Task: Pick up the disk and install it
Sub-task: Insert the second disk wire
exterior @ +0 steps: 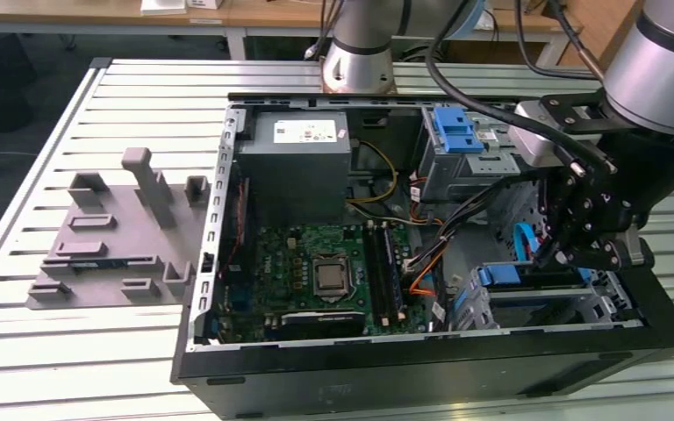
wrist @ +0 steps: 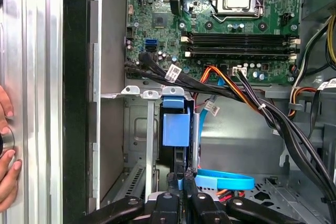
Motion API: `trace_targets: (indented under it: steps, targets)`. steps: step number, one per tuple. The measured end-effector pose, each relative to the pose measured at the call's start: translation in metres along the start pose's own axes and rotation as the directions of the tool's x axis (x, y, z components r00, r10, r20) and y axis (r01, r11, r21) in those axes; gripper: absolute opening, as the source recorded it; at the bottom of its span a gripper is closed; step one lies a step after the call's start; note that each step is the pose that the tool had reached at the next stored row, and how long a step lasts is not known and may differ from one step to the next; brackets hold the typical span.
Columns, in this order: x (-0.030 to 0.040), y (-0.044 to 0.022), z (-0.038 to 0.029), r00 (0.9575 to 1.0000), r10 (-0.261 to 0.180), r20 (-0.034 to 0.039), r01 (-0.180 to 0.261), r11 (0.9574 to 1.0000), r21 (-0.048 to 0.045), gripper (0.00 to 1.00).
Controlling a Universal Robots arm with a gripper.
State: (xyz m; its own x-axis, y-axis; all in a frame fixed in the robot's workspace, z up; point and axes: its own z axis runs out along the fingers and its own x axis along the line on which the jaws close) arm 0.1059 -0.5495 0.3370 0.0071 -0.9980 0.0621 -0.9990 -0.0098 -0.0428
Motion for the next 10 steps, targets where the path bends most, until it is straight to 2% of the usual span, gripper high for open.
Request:
trace_targets:
  steps: [10]
  targets:
    - [0.0000,-0.0016,0.0011,1.0000,0.006,0.0031,-0.006,1.0000,-0.0003,0.16]
